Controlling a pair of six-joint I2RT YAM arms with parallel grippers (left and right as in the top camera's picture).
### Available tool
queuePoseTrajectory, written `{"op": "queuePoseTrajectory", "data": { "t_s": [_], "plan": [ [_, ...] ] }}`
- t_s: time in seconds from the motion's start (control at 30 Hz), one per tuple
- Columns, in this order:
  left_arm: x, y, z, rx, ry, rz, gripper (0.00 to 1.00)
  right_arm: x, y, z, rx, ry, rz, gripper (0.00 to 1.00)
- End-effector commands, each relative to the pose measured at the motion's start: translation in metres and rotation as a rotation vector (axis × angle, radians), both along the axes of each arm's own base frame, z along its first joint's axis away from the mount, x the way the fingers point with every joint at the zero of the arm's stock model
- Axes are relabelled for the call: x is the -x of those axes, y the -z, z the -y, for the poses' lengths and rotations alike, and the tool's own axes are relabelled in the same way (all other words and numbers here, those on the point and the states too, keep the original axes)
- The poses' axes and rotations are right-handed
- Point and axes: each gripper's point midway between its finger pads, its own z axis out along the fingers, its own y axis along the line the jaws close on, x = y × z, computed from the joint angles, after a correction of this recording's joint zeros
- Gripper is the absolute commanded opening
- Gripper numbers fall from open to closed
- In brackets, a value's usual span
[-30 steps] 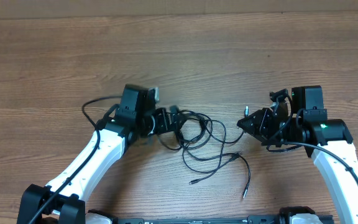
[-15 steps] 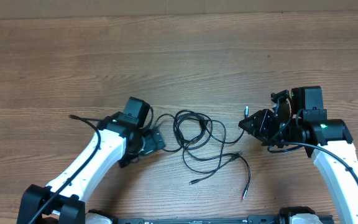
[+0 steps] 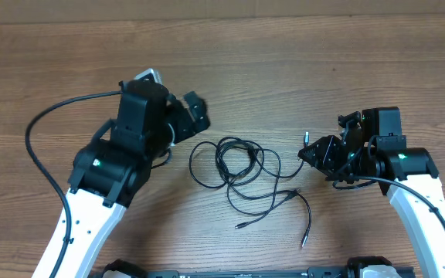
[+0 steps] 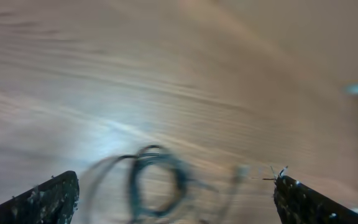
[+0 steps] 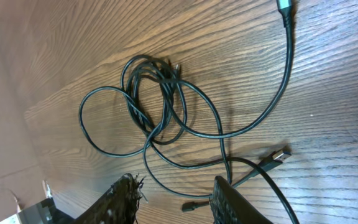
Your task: Untangle cables
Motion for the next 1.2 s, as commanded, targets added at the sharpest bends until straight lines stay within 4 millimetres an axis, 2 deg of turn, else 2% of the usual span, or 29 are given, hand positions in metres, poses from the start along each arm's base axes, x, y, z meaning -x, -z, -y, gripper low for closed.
{"op": "queuePoseTrajectory", "data": {
  "t_s": [0.0,0.13,0.17,0.23,0.33,0.43,0.5,0.57,0.63,0.7,0.83,0.9,0.97,1.0,1.03,1.1,1.17],
  "plan": [
    [0.004,0.024,0.036,0.114,0.050,-0.113,0.99,-0.002,-0.001,0.001,0.014,-0.003,0.012,0.38],
    [0.001,0.072,0.058,0.075,0.014,-0.248,0.68,-0.002,-0.001,0.001,0.014,-0.003,0.011,0.38],
    [-0.001,0.086,0.065,0.058,0.008,-0.277,0.64,-0.002,-0.001,0.001,0.014,-0.003,0.012,0.38],
    [-0.005,0.117,0.076,-0.010,0.011,-0.320,0.62,-0.002,-0.001,0.001,0.014,-0.003,0.012,0.39],
    [-0.003,0.161,0.078,-0.122,-0.002,-0.397,0.62,0.001,0.001,0.001,0.015,-0.003,-0.003,0.38],
    [0.011,0.200,0.066,-0.213,-0.040,-0.524,0.70,0.006,0.004,0.004,0.033,0.004,-0.030,0.39],
    [0.020,0.216,0.049,-0.267,-0.116,-0.598,0.73,0.007,0.009,0.010,0.070,0.018,-0.042,0.39],
    [0.023,0.226,0.037,-0.307,-0.162,-0.634,0.75,0.007,0.011,0.015,0.101,0.029,-0.046,0.42],
    [0.023,0.236,0.038,-0.309,-0.162,-0.658,0.73,0.006,0.012,0.018,0.115,0.035,-0.044,0.43],
    [0.025,0.246,0.047,-0.280,-0.135,-0.691,0.66,0.006,0.012,0.017,0.114,0.035,-0.040,0.43],
    [0.032,0.264,0.066,-0.236,-0.077,-0.744,0.62,0.005,0.012,0.017,0.113,0.035,-0.039,0.43],
    [0.035,0.270,0.068,-0.244,-0.072,-0.760,0.51,0.006,0.012,0.017,0.114,0.035,-0.042,0.43],
    [0.039,0.272,0.065,-0.257,-0.074,-0.776,0.31,0.007,0.012,0.017,0.114,0.035,-0.046,0.43],
    [0.041,0.272,0.063,-0.268,-0.077,-0.785,0.07,0.007,0.013,0.017,0.114,0.035,-0.048,0.43],
    [0.043,0.271,0.059,-0.282,-0.082,-0.791,0.04,0.008,0.013,0.017,0.114,0.035,-0.049,0.43],
    [0.041,0.266,0.051,-0.326,-0.087,-0.771,0.04,0.008,0.013,0.017,0.114,0.035,-0.049,0.43],
    [0.033,0.248,0.039,-0.389,-0.090,-0.725,0.04,0.008,0.013,0.017,0.114,0.035,-0.050,0.41]
  ]
}}
